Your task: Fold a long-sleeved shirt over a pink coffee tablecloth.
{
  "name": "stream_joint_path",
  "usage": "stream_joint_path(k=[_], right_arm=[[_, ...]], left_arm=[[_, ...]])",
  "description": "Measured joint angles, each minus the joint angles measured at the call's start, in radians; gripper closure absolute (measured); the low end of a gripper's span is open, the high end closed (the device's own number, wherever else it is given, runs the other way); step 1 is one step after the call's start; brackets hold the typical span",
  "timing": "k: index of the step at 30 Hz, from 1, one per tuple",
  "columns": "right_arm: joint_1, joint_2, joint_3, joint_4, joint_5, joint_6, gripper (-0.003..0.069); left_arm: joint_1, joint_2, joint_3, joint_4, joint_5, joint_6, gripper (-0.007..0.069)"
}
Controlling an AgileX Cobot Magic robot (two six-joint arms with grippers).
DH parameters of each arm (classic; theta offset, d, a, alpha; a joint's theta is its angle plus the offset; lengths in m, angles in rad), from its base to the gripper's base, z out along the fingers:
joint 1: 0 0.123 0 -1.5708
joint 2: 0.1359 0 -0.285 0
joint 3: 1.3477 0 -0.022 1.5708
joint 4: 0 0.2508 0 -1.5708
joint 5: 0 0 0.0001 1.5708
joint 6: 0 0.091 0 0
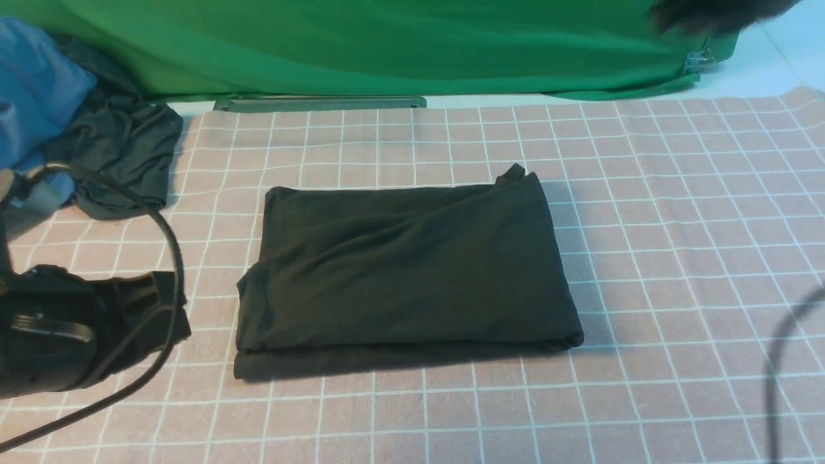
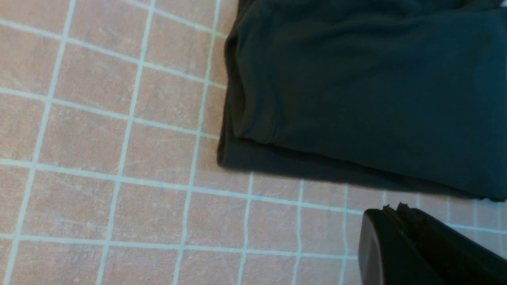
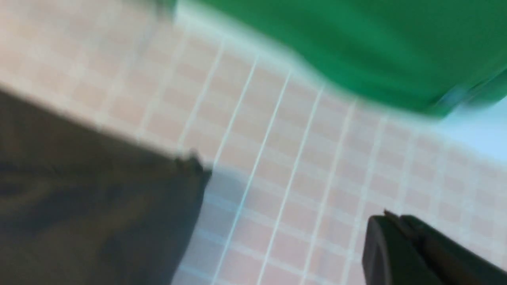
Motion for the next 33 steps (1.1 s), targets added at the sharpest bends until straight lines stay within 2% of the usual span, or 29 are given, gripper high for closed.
stream_joint_path(k=[6,11,17,18,22,27,33], right_arm=[[0.0,-0.394,0.033,-0.001,-0.017,0.026,0.0622],[0.0,-0.706,0.213,-0.001,-0.115,0.057,0.0622],[0.0,-1.029,0.546,-0.002,-0.318,0.069,0.0622],[0.0,-1.137,0.673,-0.002,-0.42,0.069,0.0622],[0.0,-1.346,0.906,-0.002,-0.644,0.069,0.0622],[0.0,-1.506,1.117,-0.002,-0.854,0.069,0.0622],[0.0,-1.534,1.175,-0.002,-0.868,0.069,0.0618]], left_arm=[[0.0,-0.223,0.0,-0.036,0.002,0.001,0.0611],[0.0,-0.422,0.001,-0.033,-0.017,0.003,0.0611],[0.0,-0.545,0.005,-0.021,-0.024,0.006,0.0611],[0.0,-0.565,0.005,-0.007,-0.026,0.007,0.0611],[0.0,-0.576,0.005,0.021,-0.026,0.007,0.0611],[0.0,-0.576,0.005,0.048,-0.026,0.008,0.0611],[0.0,-0.576,0.005,0.072,-0.027,0.008,0.0611]])
